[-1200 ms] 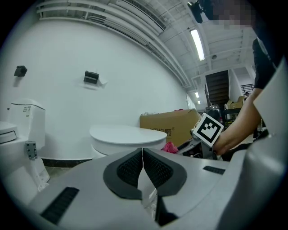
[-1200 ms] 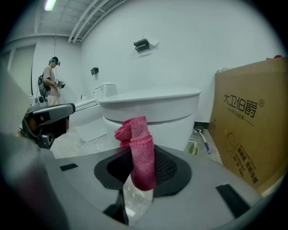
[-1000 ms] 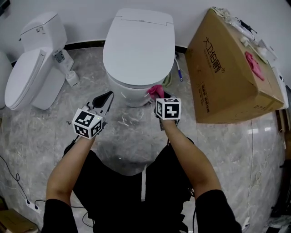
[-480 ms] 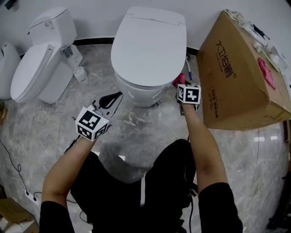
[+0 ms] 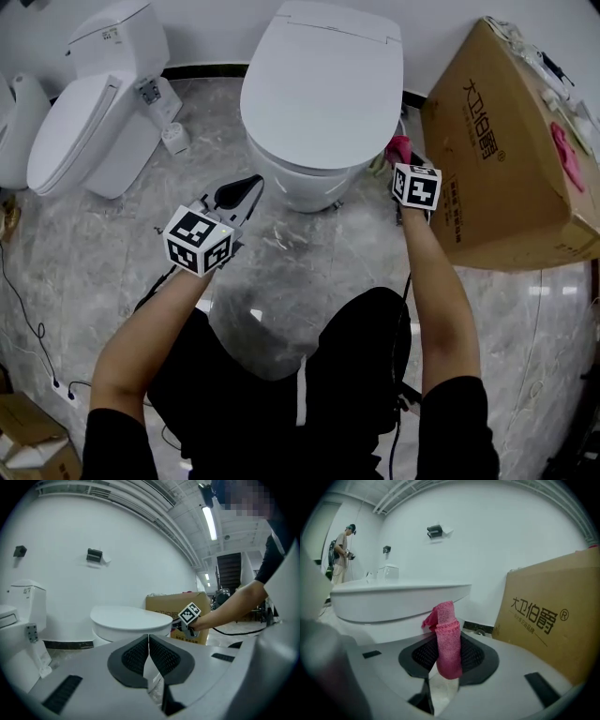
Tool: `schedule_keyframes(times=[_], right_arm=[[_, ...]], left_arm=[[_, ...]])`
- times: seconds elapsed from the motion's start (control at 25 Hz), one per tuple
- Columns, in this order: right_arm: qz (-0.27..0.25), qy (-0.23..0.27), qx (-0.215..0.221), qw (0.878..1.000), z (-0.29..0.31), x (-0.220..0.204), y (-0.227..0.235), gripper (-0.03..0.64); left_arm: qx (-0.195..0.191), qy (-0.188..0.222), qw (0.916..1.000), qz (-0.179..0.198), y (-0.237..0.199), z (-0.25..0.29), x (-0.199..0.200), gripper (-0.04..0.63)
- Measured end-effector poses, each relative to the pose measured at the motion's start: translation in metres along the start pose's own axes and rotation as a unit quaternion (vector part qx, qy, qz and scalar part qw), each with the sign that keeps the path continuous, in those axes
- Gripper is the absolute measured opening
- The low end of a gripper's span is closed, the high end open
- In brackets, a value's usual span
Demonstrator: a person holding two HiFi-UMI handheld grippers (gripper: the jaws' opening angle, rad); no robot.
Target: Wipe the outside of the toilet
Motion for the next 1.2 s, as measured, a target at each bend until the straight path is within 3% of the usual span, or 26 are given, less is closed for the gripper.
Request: schedule_keyframes(times=[0.16, 0.32, 0.52, 0.72, 0.96, 1.2], right_arm=[[0.008, 0.053, 0.040, 0.998, -0.054, 0.005, 0.005, 0.124], [0.049, 0.114, 0.093, 0.988, -0.132, 0.017, -0.018, 0.124], [0.084, 0.125, 0.216, 0.965, -0.177, 0.014, -0.114, 0.124], [0.072, 0.108, 0.283, 0.950, -0.156, 0.002, -0.230, 0.125], [0.091, 0.059, 0.272, 0.956, -0.095, -0.027, -0.324, 0.126], [0.079, 0.027, 0.191, 0.978, -0.029, -0.032, -0.358, 0.127]], left_arm=[[0.003, 0.010, 0.9997, -0.024, -0.008, 0.004, -0.001, 0.020], [0.000, 0.012, 0.9998, -0.015, -0.018, 0.009, 0.001, 0.020], [0.011, 0.018, 0.9994, -0.029, -0.031, 0.001, -0.003, 0.020], [0.029, 0.024, 0.9987, -0.035, -0.049, -0.019, -0.003, 0.020], [0.041, 0.016, 0.9986, -0.030, -0.060, -0.045, -0.016, 0.020], [0.052, 0.016, 0.9973, -0.049, -0.060, -0.065, -0.027, 0.020]])
Point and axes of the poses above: the fingertips, and each gripper's own axes: z forward along the fingers, y to its right, x out of its top, the point moved 8 cm from there along -z, backward along the fingers, and after that the axes turned 2 degrees about -y, right-handed, at the moved point
